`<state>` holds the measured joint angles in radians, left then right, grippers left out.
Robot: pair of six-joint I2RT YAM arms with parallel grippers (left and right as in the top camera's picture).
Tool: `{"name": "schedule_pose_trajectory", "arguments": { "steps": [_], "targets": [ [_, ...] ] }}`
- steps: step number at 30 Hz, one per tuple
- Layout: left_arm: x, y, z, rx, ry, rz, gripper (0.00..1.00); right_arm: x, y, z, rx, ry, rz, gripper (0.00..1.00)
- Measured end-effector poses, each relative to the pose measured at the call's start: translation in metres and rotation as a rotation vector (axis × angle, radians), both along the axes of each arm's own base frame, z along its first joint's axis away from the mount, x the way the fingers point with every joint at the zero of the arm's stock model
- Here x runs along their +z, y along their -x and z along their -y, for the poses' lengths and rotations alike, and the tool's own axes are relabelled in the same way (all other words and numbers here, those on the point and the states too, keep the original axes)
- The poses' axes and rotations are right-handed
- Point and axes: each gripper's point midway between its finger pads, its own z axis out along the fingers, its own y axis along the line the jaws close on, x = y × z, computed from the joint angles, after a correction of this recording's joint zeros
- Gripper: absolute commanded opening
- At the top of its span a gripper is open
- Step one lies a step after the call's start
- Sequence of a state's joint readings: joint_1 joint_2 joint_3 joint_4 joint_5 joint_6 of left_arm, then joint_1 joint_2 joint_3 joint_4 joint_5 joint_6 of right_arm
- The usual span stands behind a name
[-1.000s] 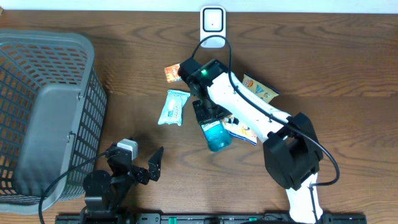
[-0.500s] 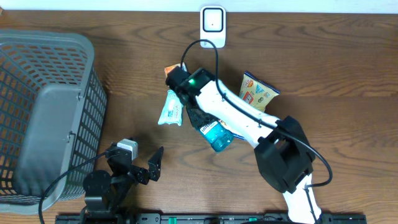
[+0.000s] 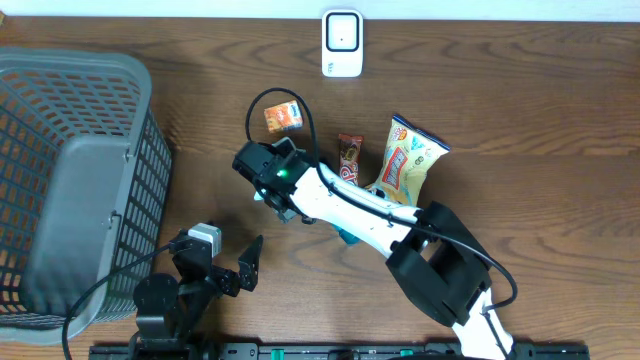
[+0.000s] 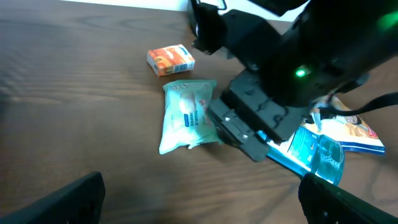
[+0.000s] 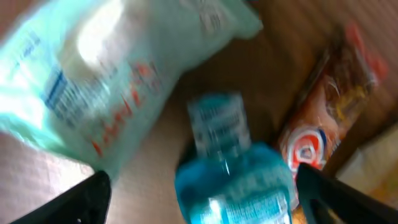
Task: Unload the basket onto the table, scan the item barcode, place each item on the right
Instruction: 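Lift the Listerine bottle off the table with the right gripper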
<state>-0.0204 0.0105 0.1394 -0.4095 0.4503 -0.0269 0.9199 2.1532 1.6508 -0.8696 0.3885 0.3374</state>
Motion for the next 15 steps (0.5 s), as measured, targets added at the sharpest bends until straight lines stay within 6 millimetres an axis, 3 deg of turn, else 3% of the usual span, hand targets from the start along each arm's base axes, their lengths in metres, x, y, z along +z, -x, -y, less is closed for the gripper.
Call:
{"name": "schedule_pose_trajectory", "arguments": {
  "steps": [6,9,13,15],
  "targets": [
    [0.000,0.000,0.000,0.000,0.000,0.000,0.99,0.000,-0.026,0.001,0.030,0.001,0.097,0.78],
    [0.000,0.000,0.000,0.000,0.000,0.000,0.99,0.000,-0.039,0.008,0.037,0.021,0.121,0.70],
    [0.000,0.000,0.000,0.000,0.000,0.000,0.99,-0.021,-0.043,0.023,0.043,0.062,0.062,0.63],
    [0.000,0.000,0.000,0.000,0.000,-0.001,0.99,-0.029,-0.042,0.023,0.066,0.049,0.017,0.53]
  ]
}}
